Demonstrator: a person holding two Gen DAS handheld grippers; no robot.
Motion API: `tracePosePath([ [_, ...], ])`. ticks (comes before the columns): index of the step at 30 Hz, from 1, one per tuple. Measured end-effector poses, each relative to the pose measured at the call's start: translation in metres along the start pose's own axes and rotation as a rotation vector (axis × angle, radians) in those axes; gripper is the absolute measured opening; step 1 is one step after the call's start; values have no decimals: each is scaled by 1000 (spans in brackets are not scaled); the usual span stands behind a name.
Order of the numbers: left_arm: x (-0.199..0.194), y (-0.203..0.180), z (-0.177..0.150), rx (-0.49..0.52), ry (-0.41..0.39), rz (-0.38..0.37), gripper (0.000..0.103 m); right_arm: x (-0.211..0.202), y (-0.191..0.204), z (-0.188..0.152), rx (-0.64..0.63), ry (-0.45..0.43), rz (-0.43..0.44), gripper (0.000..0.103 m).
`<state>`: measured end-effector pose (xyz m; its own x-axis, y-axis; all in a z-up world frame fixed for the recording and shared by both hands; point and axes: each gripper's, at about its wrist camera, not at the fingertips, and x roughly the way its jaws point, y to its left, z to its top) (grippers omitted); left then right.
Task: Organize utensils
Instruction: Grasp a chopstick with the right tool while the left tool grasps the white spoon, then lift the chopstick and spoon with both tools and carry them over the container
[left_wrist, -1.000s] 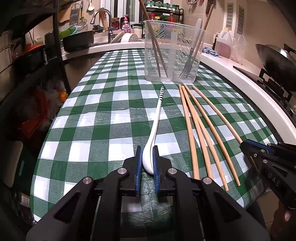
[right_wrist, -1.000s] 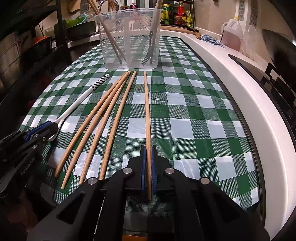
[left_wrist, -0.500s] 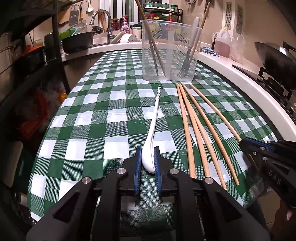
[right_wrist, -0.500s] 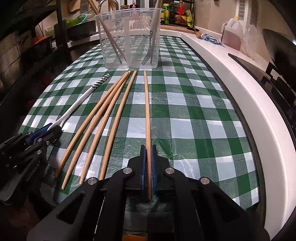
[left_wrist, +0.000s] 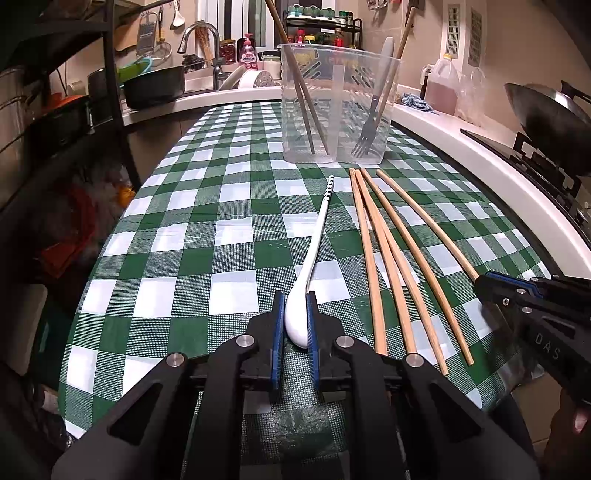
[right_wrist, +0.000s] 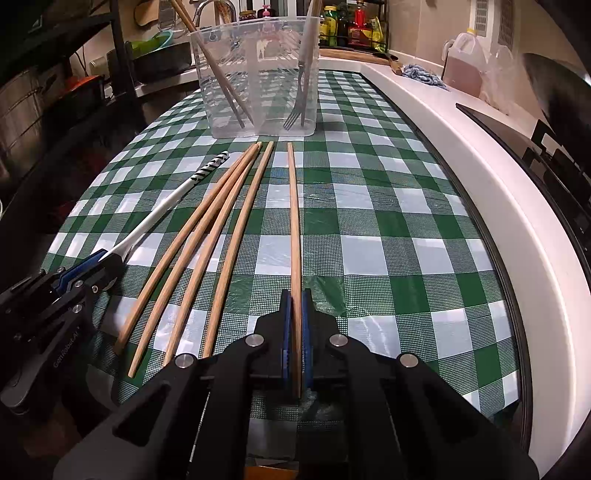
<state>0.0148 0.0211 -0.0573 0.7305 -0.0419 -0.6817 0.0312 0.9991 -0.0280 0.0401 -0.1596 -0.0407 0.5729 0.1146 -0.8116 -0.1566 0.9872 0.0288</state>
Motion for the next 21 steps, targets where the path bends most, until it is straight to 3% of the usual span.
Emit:
tracePosePath([
  [8,-16,0,3,20,-32,3,11,-25,4,7,-22,-76,-11,5],
  [21,-89,10,29,44,-200,25,11,-103,-2,32,-43,-268,-44,6],
])
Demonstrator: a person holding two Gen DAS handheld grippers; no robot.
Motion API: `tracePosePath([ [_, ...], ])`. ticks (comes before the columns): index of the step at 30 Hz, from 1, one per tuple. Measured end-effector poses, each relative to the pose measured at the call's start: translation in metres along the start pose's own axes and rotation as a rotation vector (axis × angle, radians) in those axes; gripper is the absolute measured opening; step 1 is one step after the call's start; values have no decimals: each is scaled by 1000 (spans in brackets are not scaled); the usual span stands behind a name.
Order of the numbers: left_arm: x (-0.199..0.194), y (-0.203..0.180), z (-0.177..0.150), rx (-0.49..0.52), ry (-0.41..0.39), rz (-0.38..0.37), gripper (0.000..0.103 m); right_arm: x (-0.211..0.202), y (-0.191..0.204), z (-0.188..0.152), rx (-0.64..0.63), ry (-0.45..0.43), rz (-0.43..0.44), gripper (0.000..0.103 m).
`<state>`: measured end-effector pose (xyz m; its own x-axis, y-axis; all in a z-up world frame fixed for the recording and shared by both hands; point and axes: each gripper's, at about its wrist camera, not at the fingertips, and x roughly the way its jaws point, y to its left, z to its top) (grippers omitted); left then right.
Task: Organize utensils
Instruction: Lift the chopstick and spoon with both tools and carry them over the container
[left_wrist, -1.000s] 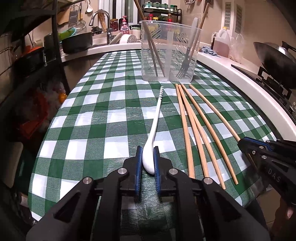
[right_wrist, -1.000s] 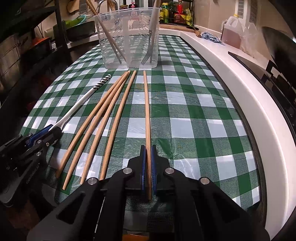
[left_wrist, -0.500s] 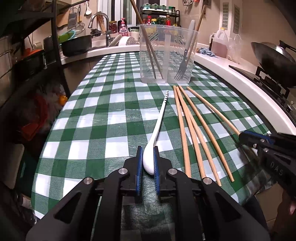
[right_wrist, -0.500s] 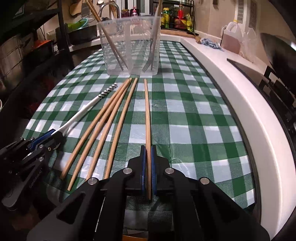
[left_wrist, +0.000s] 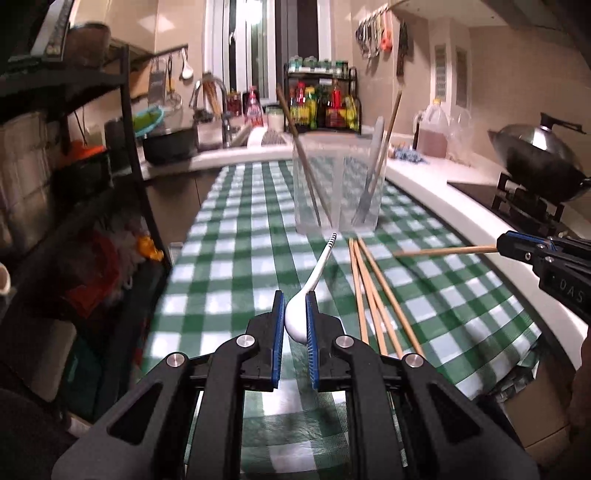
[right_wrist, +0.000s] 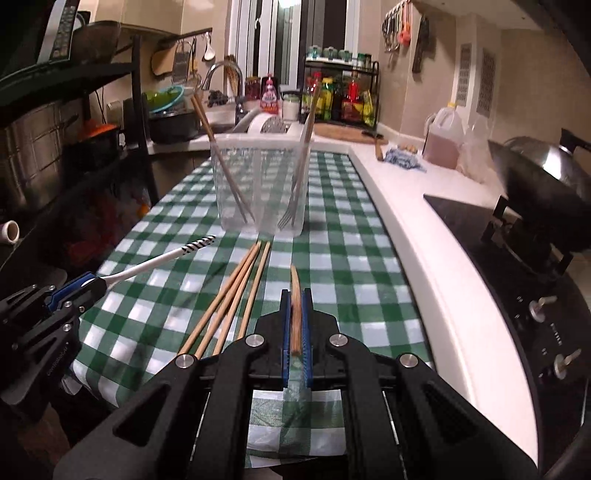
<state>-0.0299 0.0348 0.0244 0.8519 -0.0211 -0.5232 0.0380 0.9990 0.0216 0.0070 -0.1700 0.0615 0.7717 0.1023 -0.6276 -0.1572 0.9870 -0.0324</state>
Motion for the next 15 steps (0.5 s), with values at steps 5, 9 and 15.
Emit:
tracePosePath([
  [5,-16,2,18,46,-45,-4,11,-19,-7,22,-12,-58,3,6],
  [9,-24,9,34,51,-69,-5,12,-22,-13,36,4,-70,10,6],
  [15,-21,16,57,39,-94,-16,12,-20,-12,53,3,-71,32,6],
])
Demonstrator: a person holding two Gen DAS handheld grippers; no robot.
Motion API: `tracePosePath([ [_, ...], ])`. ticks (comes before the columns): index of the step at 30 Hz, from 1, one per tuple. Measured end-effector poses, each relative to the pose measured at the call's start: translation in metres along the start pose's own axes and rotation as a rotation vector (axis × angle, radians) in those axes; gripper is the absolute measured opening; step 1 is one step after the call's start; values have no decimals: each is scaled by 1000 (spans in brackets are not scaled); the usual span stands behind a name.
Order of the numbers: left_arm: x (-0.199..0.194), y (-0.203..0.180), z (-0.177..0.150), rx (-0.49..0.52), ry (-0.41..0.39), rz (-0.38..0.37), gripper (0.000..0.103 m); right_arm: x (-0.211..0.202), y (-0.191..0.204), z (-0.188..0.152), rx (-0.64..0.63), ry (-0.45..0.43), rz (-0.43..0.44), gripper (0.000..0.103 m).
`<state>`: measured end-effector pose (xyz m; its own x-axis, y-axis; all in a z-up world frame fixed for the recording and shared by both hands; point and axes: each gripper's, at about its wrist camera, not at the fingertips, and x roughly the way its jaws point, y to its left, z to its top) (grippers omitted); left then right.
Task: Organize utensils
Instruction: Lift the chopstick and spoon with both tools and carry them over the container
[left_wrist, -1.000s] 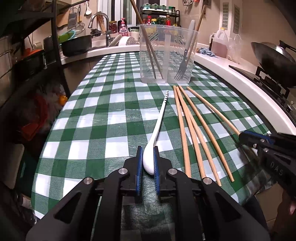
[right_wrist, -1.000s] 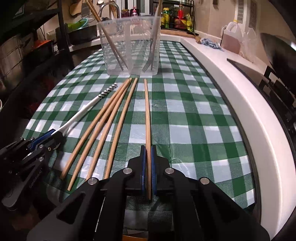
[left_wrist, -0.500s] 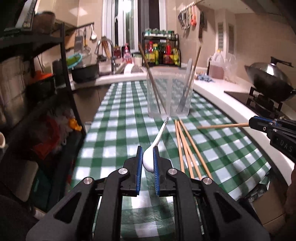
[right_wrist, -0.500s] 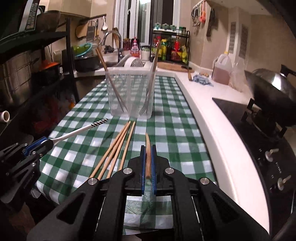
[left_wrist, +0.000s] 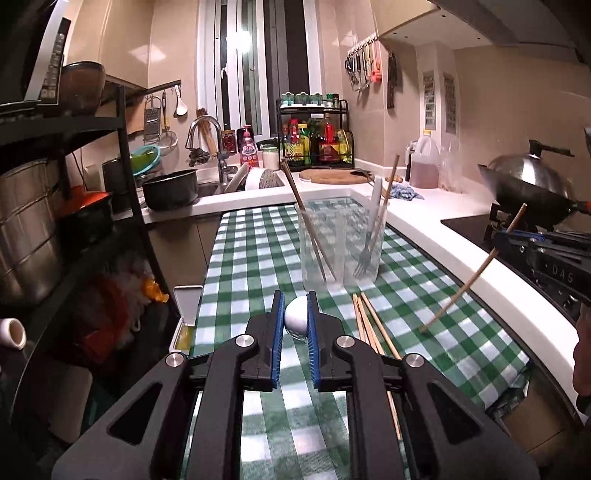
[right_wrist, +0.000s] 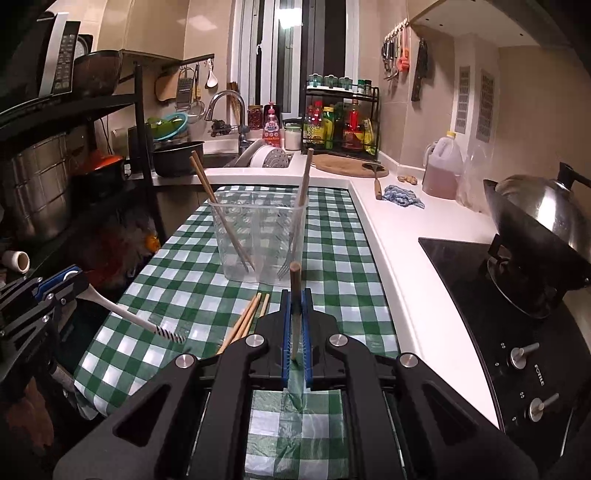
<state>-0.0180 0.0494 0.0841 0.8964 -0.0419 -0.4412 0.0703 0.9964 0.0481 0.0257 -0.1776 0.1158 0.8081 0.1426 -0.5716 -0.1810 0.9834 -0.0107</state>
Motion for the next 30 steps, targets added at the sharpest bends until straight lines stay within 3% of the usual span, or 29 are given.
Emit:
tracePosePath([
  [11,23,10,51,-19,30,-54,12,5,3,48,-14,-4,43,6],
  [19,36,21,107,-5,55,-87,12,11,-9,94,24,-20,83,6],
  [30,57,24,203,-6,-44,-134,12,10,0,190,-6,-144,96,6],
])
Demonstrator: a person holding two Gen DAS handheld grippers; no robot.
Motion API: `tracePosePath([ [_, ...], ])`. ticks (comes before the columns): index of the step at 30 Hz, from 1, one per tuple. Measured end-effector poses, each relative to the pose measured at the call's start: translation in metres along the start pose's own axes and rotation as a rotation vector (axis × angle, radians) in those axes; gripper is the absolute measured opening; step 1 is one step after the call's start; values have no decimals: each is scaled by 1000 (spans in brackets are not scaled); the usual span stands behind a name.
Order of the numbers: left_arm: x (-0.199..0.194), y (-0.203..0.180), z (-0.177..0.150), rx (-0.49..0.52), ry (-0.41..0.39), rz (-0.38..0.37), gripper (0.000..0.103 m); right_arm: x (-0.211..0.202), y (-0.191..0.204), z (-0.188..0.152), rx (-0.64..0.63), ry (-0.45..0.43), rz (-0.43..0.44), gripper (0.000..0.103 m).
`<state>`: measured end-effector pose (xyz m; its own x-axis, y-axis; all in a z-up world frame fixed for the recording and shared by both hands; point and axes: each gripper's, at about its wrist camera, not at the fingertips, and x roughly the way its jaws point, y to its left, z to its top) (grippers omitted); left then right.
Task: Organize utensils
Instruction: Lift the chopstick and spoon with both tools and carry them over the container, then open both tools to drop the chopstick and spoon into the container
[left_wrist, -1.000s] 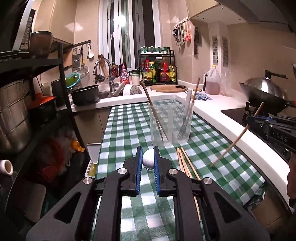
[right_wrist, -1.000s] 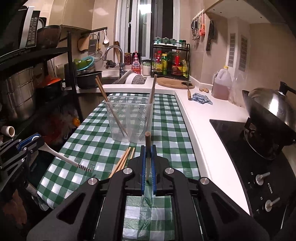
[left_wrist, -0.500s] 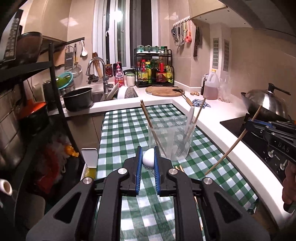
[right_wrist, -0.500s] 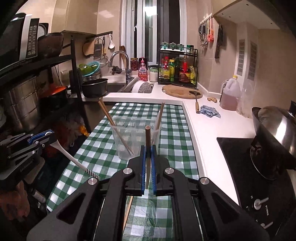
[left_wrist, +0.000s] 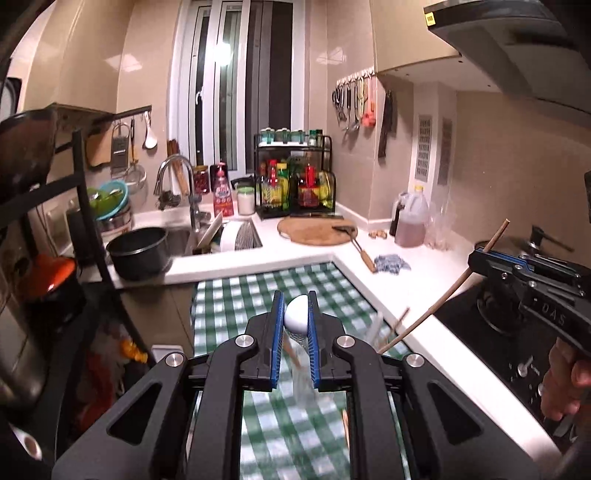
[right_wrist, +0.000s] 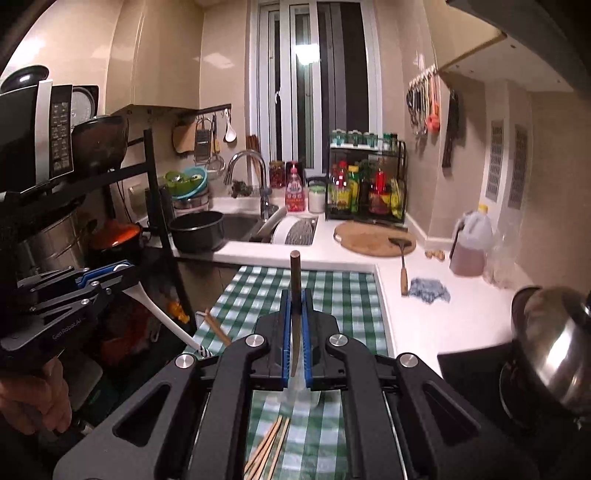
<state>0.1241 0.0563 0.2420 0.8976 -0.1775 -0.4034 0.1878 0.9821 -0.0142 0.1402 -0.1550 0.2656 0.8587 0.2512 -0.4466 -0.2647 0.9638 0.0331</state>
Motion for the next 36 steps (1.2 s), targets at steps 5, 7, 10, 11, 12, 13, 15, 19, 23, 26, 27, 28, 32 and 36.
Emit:
tracePosePath([
  [5,47,-7,8,24,51,-7,12,41,3,10,-26,25,-18,5],
  [7,74,-11,3,45,100,1,12,59,4,5,-41,57,-13,5],
  [10,103,-14,-9,69,154,0,12,86,4,-6,-51,103,-5,5],
  [11,112,-14,-13,74,172,1,12,93,2,-11,-49,117,-6,5],
  [12,120,-15,-18,76,187,1,12,98,2,-15,-48,126,-3,5],
  [13,126,-15,-22,78,199,0,12,105,2,-21,-54,139,2,5],
  [15,135,-16,-29,82,215,-1,12,116,3,-31,-67,160,1,5],
  [19,148,-16,-40,88,237,1,12,130,1,-46,-77,196,-4,6],
  [23,152,-15,-45,73,248,-4,13,137,2,-56,-77,220,-2,9],
  [26,148,-12,-44,64,229,-4,14,138,4,-59,-84,224,-16,16],
  [27,145,-11,-42,55,222,-5,14,138,5,-59,-90,223,-22,19],
  [28,143,-10,-40,49,215,-6,14,137,5,-59,-94,222,-27,20],
  [32,130,-9,-33,35,183,-7,14,127,6,-53,-96,199,-47,27],
  [36,113,-9,-29,28,155,-9,14,116,4,-48,-99,184,-64,27],
])
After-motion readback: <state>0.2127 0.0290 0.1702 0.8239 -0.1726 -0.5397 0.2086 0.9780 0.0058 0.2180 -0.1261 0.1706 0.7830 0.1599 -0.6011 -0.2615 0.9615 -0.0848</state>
